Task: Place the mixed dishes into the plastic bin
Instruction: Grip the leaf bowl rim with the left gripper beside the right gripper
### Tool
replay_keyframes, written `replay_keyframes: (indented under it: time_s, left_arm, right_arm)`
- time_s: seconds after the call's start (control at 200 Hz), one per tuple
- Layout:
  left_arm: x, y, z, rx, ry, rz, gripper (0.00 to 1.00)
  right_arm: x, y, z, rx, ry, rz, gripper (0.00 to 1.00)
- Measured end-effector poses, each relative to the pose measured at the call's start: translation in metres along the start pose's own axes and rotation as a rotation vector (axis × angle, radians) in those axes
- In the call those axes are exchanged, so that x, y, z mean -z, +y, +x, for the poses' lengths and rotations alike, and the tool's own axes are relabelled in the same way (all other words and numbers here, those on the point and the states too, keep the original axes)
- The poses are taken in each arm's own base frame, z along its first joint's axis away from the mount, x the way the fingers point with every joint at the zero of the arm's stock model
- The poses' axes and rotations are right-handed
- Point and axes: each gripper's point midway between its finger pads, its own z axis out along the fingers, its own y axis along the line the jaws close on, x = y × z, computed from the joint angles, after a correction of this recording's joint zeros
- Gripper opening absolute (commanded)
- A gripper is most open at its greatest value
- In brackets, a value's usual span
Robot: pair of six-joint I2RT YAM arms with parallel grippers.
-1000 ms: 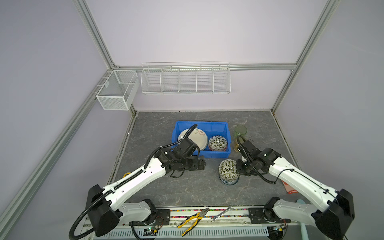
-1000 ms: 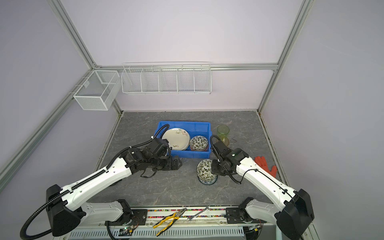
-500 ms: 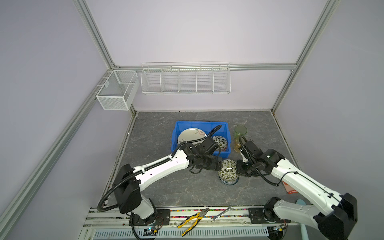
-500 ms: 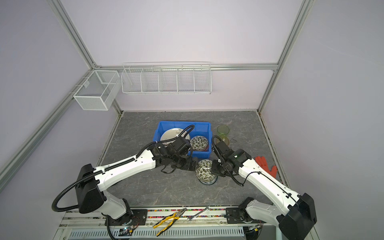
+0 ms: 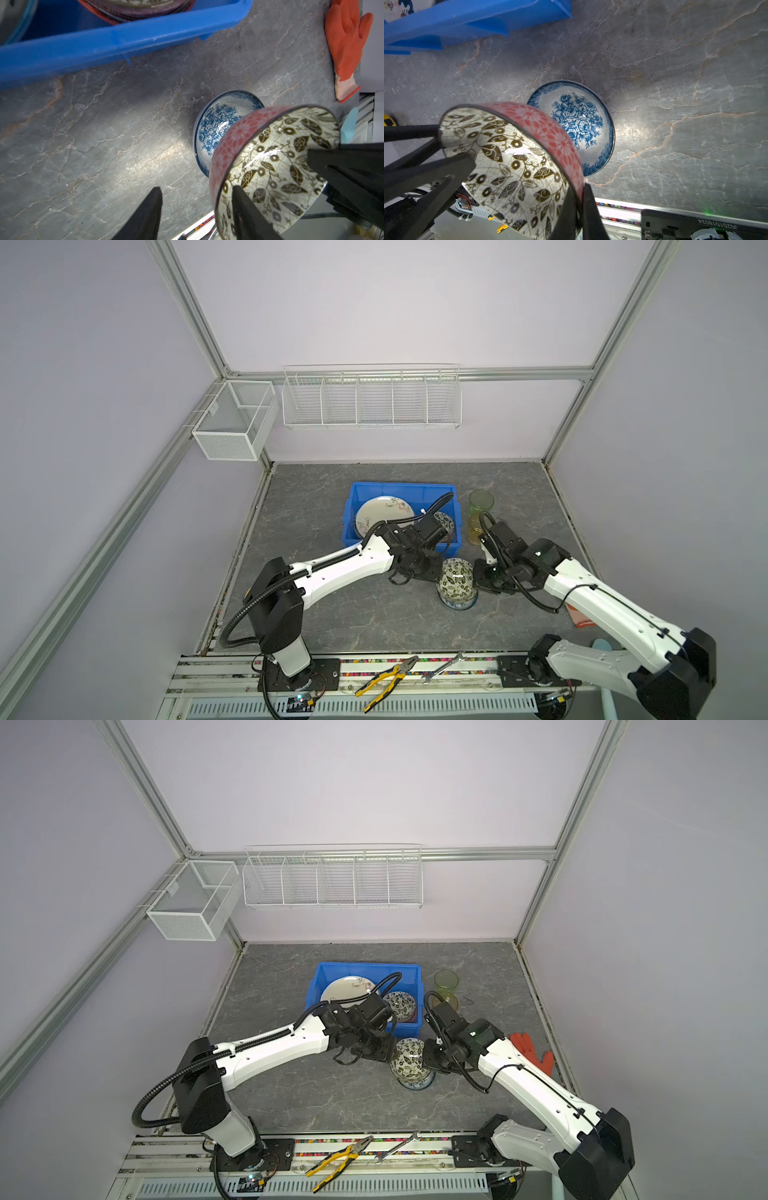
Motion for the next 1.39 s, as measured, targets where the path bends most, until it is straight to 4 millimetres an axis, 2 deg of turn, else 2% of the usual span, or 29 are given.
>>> replay_keyframes:
  time_s: [0.175,0.5,0.815,0.955,1.22,1.395]
  left_arm:
    - [-0.007,-0.004,-0.001,-0.005,0.015,0.004,0.38]
    - [0.000,-0.015,-0.009,-0.022,-0.005,0.034,0.14]
    - [-0.010,-0.011,-0.006,-0.024,0.019,0.013,0.02]
    - [-0.010,-0.010,-0.006,-0.023,0.020,0.011,0.00]
    - [-0.010,-0.008,-0.005,-0.018,0.023,0.001,0.00]
    - [-0.010,-0.007,-0.003,-0.019,0.032,-0.006,0.00]
  right_arm:
    - [0.003,0.001,0.000,-0.003,-0.008,-0.012,0.07]
    - [0.004,0.007,-0.004,-0.010,-0.029,-0.038,0.07]
    - [0.004,0.006,-0.004,-0.015,-0.029,-0.033,0.07]
    - [0.004,0.006,-0.004,-0.016,-0.029,-0.035,0.07]
    - [0.005,0.012,-0.008,-0.017,-0.045,-0.064,0.30]
    - [0.016,0.017,-0.012,-0.005,-0.088,-0.108,0.55]
